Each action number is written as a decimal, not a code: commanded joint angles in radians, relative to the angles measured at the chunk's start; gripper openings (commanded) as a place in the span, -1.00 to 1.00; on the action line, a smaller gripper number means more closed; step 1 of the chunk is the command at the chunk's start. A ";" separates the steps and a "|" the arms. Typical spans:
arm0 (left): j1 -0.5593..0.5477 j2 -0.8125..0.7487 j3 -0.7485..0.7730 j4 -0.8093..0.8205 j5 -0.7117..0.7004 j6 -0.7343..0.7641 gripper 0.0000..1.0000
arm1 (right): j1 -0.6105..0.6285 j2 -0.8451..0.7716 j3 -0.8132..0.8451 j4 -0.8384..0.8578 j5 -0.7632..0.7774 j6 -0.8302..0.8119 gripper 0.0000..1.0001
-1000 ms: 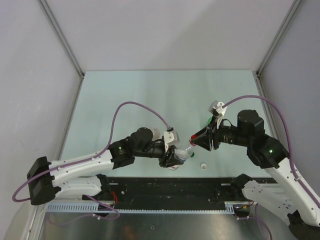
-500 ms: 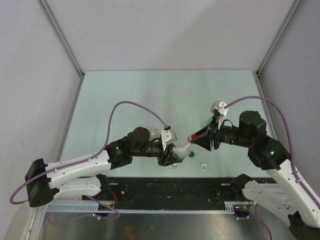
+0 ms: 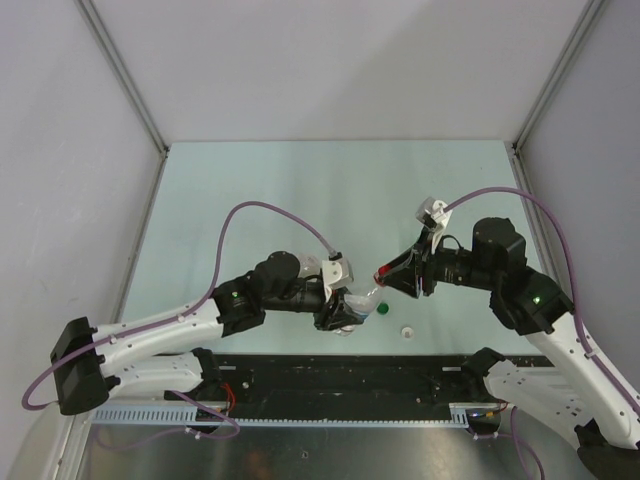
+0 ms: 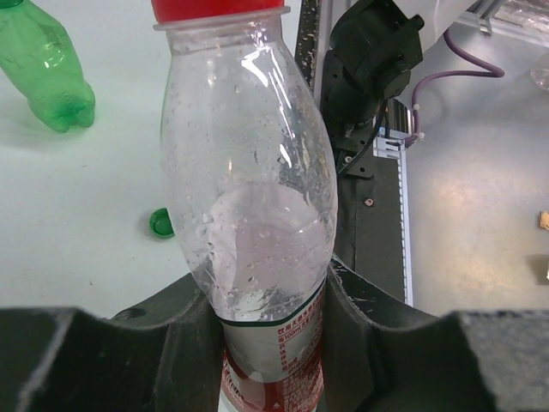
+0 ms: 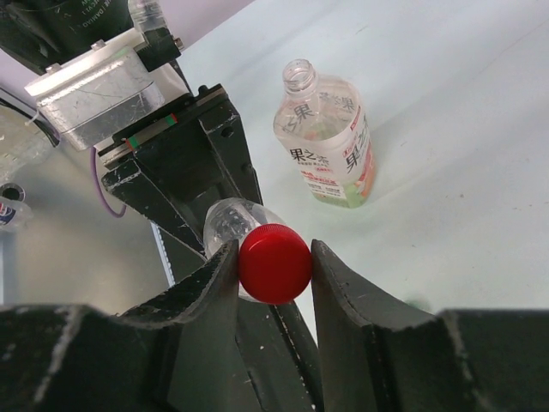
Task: Screw on the bottle caps
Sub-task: Screw the bottle cap onto the plastic bottle.
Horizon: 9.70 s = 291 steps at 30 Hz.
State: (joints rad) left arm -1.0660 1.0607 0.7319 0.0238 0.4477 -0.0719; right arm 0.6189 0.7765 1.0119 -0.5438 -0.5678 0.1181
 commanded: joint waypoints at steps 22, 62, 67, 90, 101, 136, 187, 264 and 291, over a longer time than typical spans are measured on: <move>-0.008 -0.021 0.114 0.114 -0.026 0.192 -0.57 | 0.056 0.105 -0.015 -0.080 -0.091 0.070 -0.34; -0.010 0.045 0.095 0.367 -0.163 0.043 -0.60 | 0.123 0.011 -0.090 0.112 0.166 0.266 -0.42; -0.010 0.054 0.092 0.379 -0.188 0.050 -0.60 | 0.130 0.010 -0.090 0.122 0.174 0.278 -0.42; -0.011 0.064 0.079 0.405 -0.199 0.043 -0.57 | 0.148 -0.044 -0.090 0.196 0.220 0.201 0.05; -0.011 0.040 0.043 0.411 -0.211 0.063 -0.58 | 0.149 -0.102 -0.090 0.191 0.210 0.152 0.73; -0.010 0.110 -0.139 0.361 -0.242 0.255 -0.64 | 0.148 -0.097 0.002 -0.006 0.432 0.252 0.46; -0.009 0.092 -0.110 0.319 -0.211 0.242 -0.63 | 0.148 0.002 0.004 -0.071 0.404 0.215 -0.44; -0.034 0.006 -0.024 0.385 -0.080 0.423 -0.69 | 0.171 0.078 -0.024 -0.070 0.334 0.308 -0.96; -0.051 0.097 0.109 0.401 -0.340 0.369 -0.70 | 0.251 0.141 -0.035 -0.013 0.665 0.636 -1.00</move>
State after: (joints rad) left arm -1.0721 1.1458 0.6846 0.1417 0.1329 0.2546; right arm 0.8162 0.8555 1.0046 -0.5571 -0.0101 0.5304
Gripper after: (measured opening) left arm 0.372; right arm 0.383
